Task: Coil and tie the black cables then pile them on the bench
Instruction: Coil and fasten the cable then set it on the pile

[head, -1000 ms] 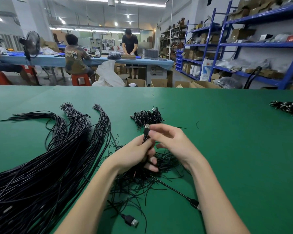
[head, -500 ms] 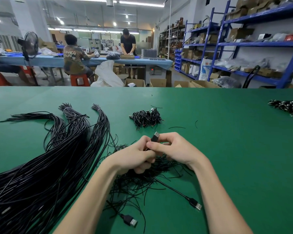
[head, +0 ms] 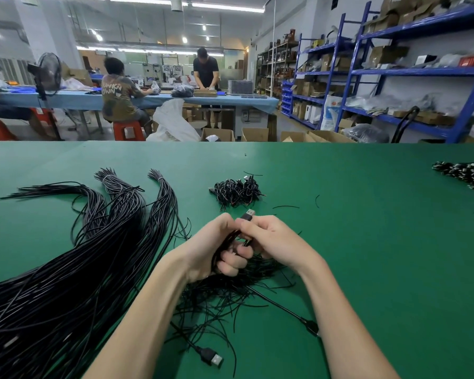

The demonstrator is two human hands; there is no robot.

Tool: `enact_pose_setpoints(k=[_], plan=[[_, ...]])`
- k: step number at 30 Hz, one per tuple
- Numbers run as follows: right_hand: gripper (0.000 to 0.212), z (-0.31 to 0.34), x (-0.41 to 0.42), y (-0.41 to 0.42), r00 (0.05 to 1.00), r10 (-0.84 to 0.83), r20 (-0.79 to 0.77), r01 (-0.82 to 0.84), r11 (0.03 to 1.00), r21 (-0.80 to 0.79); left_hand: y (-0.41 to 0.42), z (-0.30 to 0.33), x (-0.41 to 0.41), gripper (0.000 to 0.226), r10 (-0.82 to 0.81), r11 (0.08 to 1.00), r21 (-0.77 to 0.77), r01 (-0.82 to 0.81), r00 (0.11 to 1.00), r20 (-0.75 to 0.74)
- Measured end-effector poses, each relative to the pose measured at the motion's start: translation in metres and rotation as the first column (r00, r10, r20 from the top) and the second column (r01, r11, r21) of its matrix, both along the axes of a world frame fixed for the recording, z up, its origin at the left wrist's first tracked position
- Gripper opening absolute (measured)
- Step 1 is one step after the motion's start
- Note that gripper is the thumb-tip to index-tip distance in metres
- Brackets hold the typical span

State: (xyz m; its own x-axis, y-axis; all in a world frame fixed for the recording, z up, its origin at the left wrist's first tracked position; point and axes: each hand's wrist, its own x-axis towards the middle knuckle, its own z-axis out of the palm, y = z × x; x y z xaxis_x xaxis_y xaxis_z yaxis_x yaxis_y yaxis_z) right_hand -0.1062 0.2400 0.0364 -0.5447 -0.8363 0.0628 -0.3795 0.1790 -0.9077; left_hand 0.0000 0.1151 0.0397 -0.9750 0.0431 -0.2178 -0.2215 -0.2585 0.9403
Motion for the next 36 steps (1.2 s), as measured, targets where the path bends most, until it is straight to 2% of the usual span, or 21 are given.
enact_pose_setpoints(k=[4,10,13,16,20,26,31,34,36], plan=[[0.031,-0.003,-0.001,-0.002,0.999,-0.030,-0.033,0.030,0.999,-0.012,0.000,0.002,0.000,0.016,0.047,0.992,0.117,-0.051,0.998,0.042],[0.030,-0.003,-0.002,-0.003,0.992,-0.129,0.003,0.129,0.989,-0.069,-0.001,0.004,-0.004,0.022,0.142,0.967,0.201,-0.156,0.987,0.079],[0.026,-0.004,-0.003,-0.002,0.985,-0.133,0.110,0.143,0.985,-0.094,0.000,0.003,-0.007,0.023,0.208,0.953,0.212,-0.216,0.976,0.061],[0.025,-0.003,-0.003,-0.002,0.974,-0.141,0.179,0.169,0.975,-0.146,-0.001,0.000,-0.008,0.011,0.272,0.949,0.164,-0.270,0.962,0.011],[0.027,-0.003,-0.003,-0.003,0.984,-0.153,0.093,0.165,0.976,-0.141,-0.001,-0.001,-0.006,0.024,0.307,0.946,0.127,-0.298,0.950,-0.057],[0.034,-0.001,-0.009,0.005,0.996,-0.094,0.009,0.094,0.984,-0.154,-0.003,-0.001,0.002,0.023,0.225,0.973,0.066,-0.220,0.970,-0.088],[0.026,-0.004,-0.007,0.004,0.997,-0.070,0.022,0.073,0.977,-0.200,0.000,-0.001,0.001,0.022,0.272,0.962,-0.010,-0.274,0.957,-0.097],[0.023,-0.004,-0.005,0.001,0.992,-0.124,-0.032,0.114,0.968,-0.225,0.004,0.000,0.000,0.033,0.317,0.948,-0.009,-0.318,0.945,-0.083],[0.023,-0.004,-0.004,0.000,0.991,-0.128,-0.035,0.116,0.965,-0.235,0.007,0.001,0.001,0.041,0.291,0.956,-0.021,-0.294,0.953,-0.083]])
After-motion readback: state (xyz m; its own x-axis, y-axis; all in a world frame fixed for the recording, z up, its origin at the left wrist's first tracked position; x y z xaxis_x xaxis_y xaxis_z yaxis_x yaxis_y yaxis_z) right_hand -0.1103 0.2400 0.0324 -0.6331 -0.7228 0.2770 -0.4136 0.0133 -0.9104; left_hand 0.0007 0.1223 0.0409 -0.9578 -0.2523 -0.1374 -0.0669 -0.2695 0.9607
